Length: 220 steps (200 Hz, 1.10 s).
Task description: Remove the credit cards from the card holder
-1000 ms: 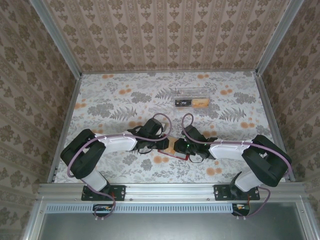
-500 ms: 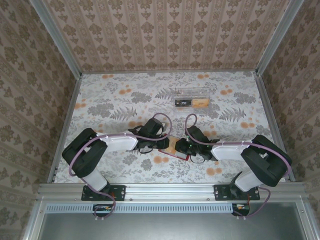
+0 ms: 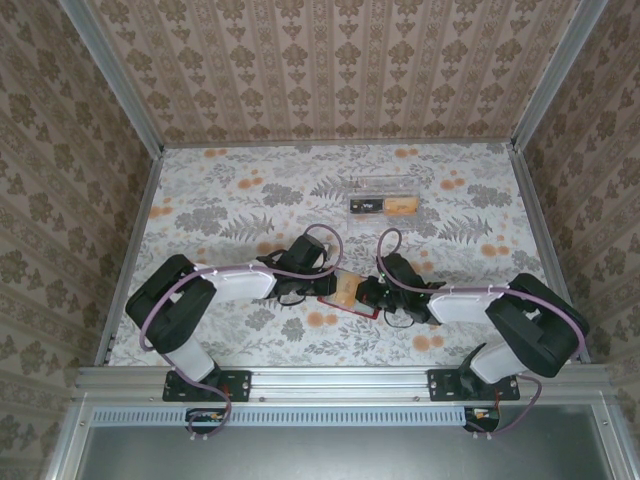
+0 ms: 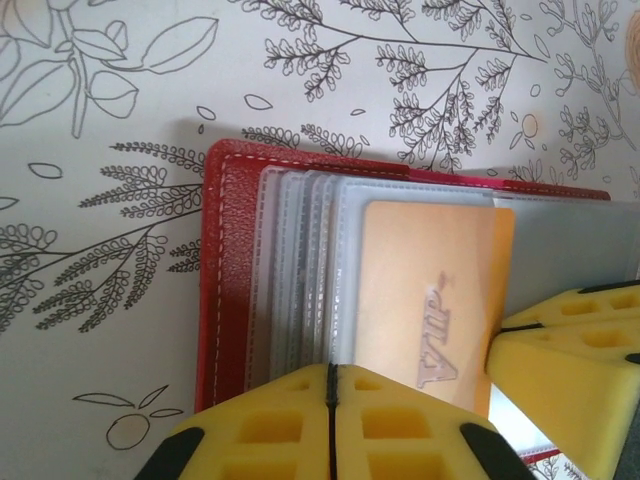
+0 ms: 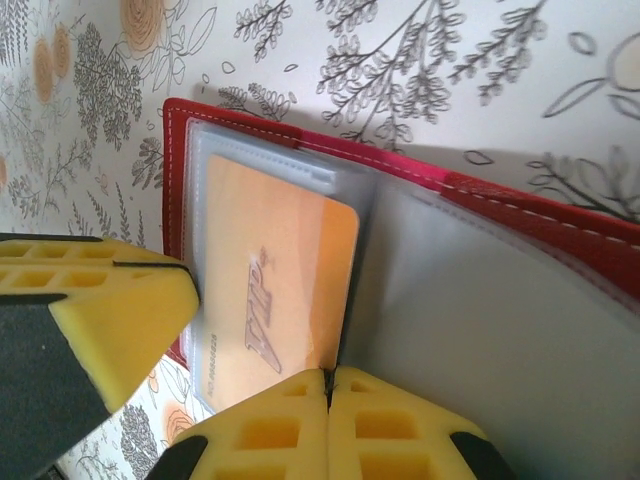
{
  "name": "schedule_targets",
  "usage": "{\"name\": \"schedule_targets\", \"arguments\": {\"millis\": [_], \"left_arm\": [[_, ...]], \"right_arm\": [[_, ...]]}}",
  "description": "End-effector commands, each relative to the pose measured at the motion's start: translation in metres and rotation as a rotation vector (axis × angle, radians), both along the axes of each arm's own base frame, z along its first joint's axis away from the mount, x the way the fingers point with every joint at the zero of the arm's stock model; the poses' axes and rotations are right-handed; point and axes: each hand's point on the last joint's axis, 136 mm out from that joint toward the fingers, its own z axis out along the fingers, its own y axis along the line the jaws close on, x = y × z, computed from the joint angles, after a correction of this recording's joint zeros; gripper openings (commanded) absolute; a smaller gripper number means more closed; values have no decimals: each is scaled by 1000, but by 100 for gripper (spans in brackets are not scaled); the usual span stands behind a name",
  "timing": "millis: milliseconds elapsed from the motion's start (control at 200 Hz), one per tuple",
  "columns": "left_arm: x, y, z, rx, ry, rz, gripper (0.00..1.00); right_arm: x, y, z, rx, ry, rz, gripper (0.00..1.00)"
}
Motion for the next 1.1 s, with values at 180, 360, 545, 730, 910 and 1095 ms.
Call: {"name": "schedule_targets", "arguments": {"millis": [180,360,545,730,910,1095], "left_arm": [[-9,31,-36,142,92,54,5],[-7,30,-32,139,84,50,5],[-6,28,-29,132,78,45,5],[-5,25,-25,122,72,40,6],[-1,20,-12,92,47,34,9],[8,17,19,52,-22,38,20]], "right_arm": [[-14,-31,-7,-36,30,-40,0],[-19,-42,-2,-37,17,-46,0],[-24,-54,13,-37,-24,-48,0],[-30,-67,43,-73,-104,-28,0],[-33,-74,75,-123,-186,18,0],[-21,-72,117,-220,-275,114,0]]}}
